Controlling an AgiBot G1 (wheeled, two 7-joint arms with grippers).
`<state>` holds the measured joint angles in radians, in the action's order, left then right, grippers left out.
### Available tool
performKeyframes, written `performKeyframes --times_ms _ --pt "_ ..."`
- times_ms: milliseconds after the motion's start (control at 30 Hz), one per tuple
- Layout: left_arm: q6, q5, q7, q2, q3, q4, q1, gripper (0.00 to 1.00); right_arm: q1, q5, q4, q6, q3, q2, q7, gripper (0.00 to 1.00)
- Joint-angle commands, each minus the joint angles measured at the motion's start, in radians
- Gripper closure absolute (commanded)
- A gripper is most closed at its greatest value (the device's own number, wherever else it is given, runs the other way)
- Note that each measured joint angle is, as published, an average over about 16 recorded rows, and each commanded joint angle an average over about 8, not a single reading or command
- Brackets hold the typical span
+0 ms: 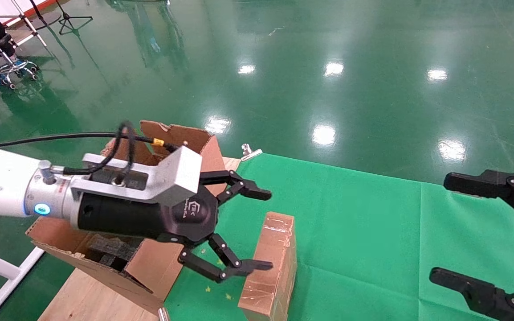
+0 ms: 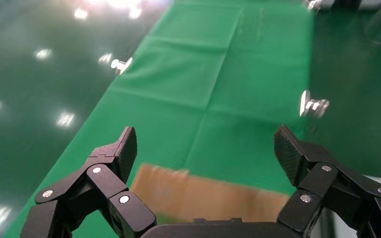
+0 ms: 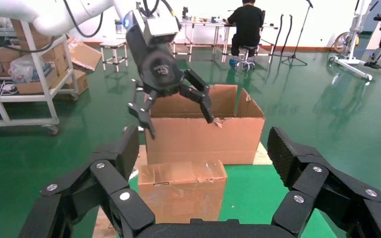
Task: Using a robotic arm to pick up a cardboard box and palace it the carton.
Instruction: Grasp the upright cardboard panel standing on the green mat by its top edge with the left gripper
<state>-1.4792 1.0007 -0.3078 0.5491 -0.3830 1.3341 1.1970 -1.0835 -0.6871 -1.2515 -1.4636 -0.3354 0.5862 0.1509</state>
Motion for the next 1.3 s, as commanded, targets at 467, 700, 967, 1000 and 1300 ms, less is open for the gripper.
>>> performKeyframes --times_ms 467,700,967,1000,1300 --pt "-0.024 0.138 -0.095 -0.024 -0.059 -0.004 0.115 0.0 0.0 0.0 0.0 0.0 0.0 0.0 0.0 1.0" --pt "-0.012 0.364 -0.521 0.105 -0.196 -0.001 0.264 0.0 0.0 0.0 0.0 0.0 0.0 0.0 0.0 1.0" --pt "-0.042 0.526 -0.878 0.229 -0.297 -0.005 0.393 0.0 0.0 0.0 0.0 0.0 0.0 0.0 0.0 1.0" --pt "-0.047 0.535 -0.907 0.239 -0.305 -0.005 0.402 0.0 0.0 0.0 0.0 0.0 0.0 0.0 0.0 1.0" --pt "-0.088 0.598 -1.103 0.306 -0.413 0.001 0.471 0.0 0.0 0.0 0.0 0.0 0.0 0.0 0.0 1.0"
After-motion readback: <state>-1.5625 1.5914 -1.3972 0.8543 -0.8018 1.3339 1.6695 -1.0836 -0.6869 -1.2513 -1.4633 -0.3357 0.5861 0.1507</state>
